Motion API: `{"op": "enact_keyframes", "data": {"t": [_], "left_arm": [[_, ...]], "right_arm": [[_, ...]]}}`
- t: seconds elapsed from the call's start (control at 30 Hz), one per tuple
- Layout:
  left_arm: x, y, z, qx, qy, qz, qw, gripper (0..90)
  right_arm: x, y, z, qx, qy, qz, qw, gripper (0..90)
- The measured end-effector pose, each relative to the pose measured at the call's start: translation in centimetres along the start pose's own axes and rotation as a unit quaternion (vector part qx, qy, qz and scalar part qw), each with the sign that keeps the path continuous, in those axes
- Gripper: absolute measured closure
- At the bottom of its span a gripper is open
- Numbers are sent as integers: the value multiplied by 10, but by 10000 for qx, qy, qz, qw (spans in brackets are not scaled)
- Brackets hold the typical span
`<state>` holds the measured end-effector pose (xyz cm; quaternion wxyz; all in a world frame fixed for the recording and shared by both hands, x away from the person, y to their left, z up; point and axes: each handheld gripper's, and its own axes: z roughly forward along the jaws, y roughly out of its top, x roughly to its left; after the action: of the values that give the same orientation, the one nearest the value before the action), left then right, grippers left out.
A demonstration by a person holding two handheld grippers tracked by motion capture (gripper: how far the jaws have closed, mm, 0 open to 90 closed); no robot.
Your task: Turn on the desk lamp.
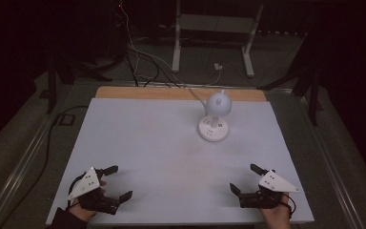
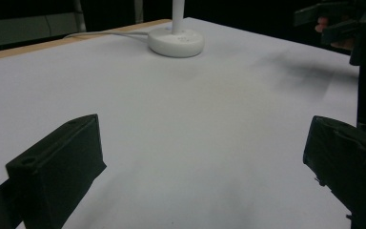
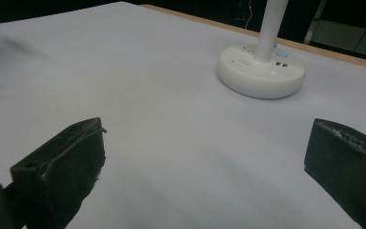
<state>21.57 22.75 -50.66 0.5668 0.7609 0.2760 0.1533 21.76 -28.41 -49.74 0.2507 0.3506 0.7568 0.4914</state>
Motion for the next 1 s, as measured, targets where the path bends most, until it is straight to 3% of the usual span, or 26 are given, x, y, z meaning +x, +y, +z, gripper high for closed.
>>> {"op": "enact_keyframes", "data": {"t": [0.6,0.73,1.0], "left_arm": [[-1,1,-1,24,-8,47,10000,3],[-1,1,-1,26,-11,62,10000,3],[-1,0,-1,46,-30,80,10000,3]], "right_arm": [[5,2,-1,-5,96,-5,10000,0],[9,3,0,80,136,-32,9999,0],[12,8,2,319,228,175,9991,0]]}}
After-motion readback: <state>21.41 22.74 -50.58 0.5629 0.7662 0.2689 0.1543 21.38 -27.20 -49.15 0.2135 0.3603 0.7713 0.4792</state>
